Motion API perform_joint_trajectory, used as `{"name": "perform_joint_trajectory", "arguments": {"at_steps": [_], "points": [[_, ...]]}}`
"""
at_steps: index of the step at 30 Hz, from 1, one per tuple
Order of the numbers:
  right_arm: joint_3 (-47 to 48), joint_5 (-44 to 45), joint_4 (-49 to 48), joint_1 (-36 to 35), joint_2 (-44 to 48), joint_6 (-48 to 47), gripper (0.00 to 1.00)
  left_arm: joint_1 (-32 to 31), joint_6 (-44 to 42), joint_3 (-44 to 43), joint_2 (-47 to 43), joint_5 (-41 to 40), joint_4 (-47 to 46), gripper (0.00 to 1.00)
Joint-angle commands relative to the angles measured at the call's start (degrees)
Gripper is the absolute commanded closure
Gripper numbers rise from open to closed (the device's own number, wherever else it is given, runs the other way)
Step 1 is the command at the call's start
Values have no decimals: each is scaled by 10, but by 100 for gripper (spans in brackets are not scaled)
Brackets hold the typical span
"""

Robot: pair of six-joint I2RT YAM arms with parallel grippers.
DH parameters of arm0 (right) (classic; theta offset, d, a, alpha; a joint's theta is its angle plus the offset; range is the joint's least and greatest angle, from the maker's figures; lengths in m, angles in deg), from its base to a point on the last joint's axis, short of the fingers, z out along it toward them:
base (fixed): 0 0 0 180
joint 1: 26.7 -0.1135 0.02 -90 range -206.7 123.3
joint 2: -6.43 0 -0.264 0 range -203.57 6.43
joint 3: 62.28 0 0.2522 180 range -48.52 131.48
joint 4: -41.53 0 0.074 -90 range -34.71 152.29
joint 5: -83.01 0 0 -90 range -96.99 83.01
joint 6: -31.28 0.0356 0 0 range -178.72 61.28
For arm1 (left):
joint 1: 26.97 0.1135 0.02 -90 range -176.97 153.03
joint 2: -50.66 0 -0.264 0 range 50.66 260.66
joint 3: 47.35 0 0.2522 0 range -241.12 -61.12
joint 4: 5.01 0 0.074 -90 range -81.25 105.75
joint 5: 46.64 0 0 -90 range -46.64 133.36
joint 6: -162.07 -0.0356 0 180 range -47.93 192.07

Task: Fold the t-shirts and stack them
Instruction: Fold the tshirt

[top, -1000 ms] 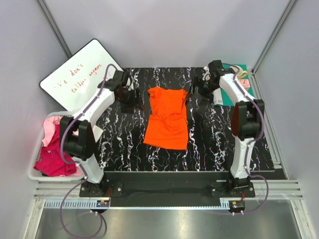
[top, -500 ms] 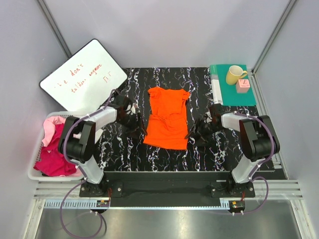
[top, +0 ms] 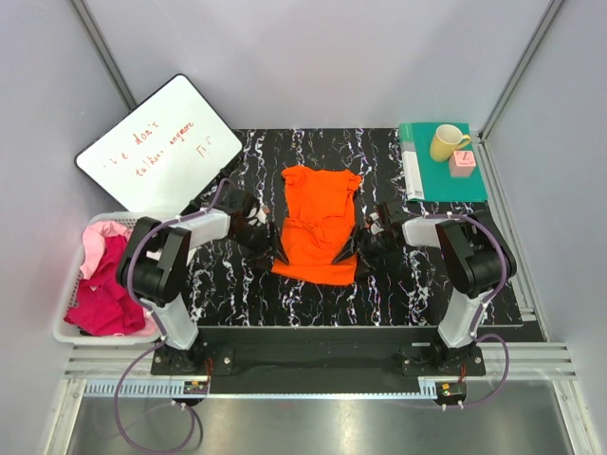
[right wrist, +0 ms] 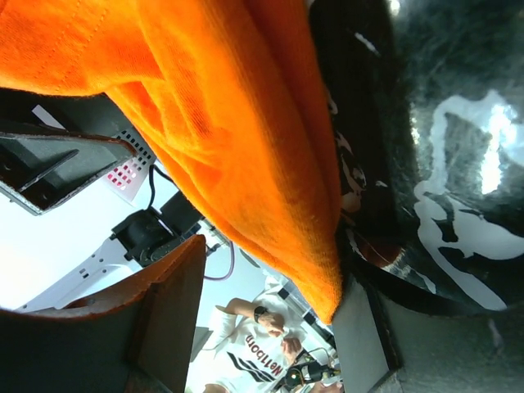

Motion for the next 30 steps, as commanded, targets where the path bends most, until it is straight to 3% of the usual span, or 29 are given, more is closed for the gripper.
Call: {"name": "perform_joint_trajectory", "arguments": {"at_steps": [1,6,16,19,22,23,24,25,26,30], "points": [[-5,44,26,-6,-10,-21,34,-3,-1,9,34,-32,-24,38],[-26,75,81,-6,-2,-59,34,-5,-1,15,42,-32,-27,41],[-67,96,93,-5,7,-75,33,-11,0,24,51,-32,-33,42],[-70,93,93,-5,1,-80,33,-12,-1,24,54,-31,-34,46],[-63,74,93,-7,-17,-87,36,-13,-2,24,56,-29,-33,66],[-61,70,93,-7,-19,-88,48,-13,-1,24,56,-28,-34,81],[-59,66,93,-8,-22,-93,60,-13,-2,23,56,-28,-32,89],[-55,59,95,-8,-26,-93,76,-13,0,21,57,-29,-32,95],[-53,54,96,-8,-27,-93,100,-13,0,21,57,-29,-30,100],[-38,42,124,-8,-32,-108,100,-13,-1,22,42,-34,-18,100]]}}
